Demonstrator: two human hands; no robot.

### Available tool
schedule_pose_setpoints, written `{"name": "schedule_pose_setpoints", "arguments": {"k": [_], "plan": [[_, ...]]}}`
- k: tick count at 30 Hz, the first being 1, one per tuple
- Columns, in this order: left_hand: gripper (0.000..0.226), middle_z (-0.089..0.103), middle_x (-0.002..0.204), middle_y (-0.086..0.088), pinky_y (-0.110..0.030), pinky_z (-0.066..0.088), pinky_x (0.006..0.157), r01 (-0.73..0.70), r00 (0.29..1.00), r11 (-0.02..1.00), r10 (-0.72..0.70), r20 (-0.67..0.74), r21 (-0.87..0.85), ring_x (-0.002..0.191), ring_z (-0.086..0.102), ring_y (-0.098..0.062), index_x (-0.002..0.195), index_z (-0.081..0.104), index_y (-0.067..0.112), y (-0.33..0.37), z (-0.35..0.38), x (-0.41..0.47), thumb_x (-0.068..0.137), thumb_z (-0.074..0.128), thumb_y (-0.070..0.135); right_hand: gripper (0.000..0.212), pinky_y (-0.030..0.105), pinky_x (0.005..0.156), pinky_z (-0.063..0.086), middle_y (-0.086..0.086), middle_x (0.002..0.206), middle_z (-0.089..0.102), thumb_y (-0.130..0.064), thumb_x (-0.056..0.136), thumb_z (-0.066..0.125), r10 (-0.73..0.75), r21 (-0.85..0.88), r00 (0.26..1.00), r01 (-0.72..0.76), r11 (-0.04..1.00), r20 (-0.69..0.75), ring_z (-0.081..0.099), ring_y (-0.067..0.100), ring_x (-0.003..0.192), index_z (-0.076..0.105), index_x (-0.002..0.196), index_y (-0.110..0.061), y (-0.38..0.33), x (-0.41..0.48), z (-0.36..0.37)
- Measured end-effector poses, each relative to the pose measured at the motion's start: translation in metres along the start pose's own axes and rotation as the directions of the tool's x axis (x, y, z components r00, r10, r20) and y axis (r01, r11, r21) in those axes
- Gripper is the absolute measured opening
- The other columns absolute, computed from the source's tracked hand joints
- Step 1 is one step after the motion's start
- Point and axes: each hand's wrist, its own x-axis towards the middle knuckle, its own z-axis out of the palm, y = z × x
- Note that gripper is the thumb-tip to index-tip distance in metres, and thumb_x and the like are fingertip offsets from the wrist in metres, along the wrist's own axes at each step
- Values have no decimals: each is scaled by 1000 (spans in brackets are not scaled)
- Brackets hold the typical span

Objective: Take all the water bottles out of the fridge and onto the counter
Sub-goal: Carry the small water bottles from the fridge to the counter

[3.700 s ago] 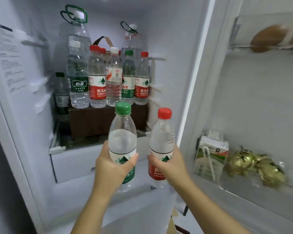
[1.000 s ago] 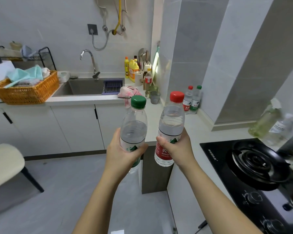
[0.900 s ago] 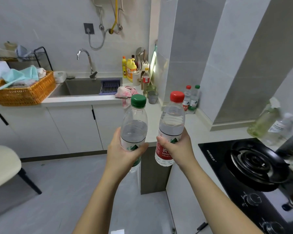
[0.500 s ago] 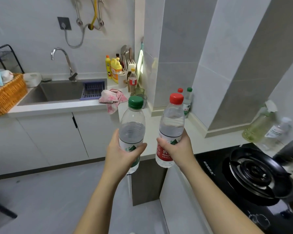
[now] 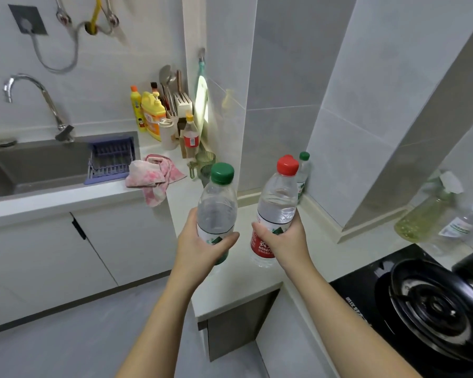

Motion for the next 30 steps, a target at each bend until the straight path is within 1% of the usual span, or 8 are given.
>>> {"name": "schedule_pose_setpoints", "arguments": {"k": [6,9,13,16,21,24,27,30], "plan": [[53,63,93,24,-11,50,60,103,993,994,-105,51,41,80,63,3,95,51,57,-40,12,29,61,82,32,55,7,74,48,-24,101,68,-24,66,89,75,-42,997,-76,996,-14,64,-6,95,57,106,-43,38,31,1],[56,63,95,25,-8,49,61,181,979,981,-186,79,67,86,61,6,101,51,52,-67,22,42,63,85,28,52,13,76,47,-20,97,70,-25,65,89,129,-89,991,-132,987,-39,65,-4,93,57,103,-39,64,46,2],[59,63,104,15,-24,52,77,280,953,957,-286,98,76,93,62,-4,107,51,40,-104,41,59,66,86,15,50,19,71,47,-15,94,68,-24,63,88,211,-125,975,-217,968,-64,65,2,89,54,97,-37,100,65,2],[57,63,103,9,-26,50,77,336,938,939,-341,71,71,94,62,-13,108,52,34,-127,55,68,67,84,12,51,25,72,49,-13,93,66,-21,63,87,255,-152,965,-262,953,-67,64,5,87,52,98,-34,123,76,2],[57,63,101,7,-12,46,62,374,927,924,-375,1,75,86,61,-9,106,51,33,-153,74,81,67,82,7,49,14,60,48,-2,92,67,-9,66,85,262,-176,964,-267,947,-54,66,14,82,56,103,-23,151,94,4],[63,62,107,10,-8,45,69,364,931,928,-363,-32,78,91,60,5,112,50,34,-161,81,85,67,84,6,50,19,64,49,-3,93,68,-10,64,86,263,-167,963,-270,948,-63,67,14,84,57,103,-21,160,103,4],[61,64,109,7,-12,45,72,373,927,926,-370,-57,64,93,61,-2,115,51,31,-168,84,87,68,84,9,50,16,63,52,-3,93,69,-10,64,86,239,-151,971,-239,959,-24,67,12,83,56,103,-23,165,108,3],[59,63,108,13,-9,46,72,352,936,930,-351,-34,105,93,61,3,115,50,36,-176,80,84,70,83,15,47,37,68,57,11,93,67,-12,66,84,239,-131,971,-238,962,-11,67,27,83,54,102,-14,172,107,4]]}}
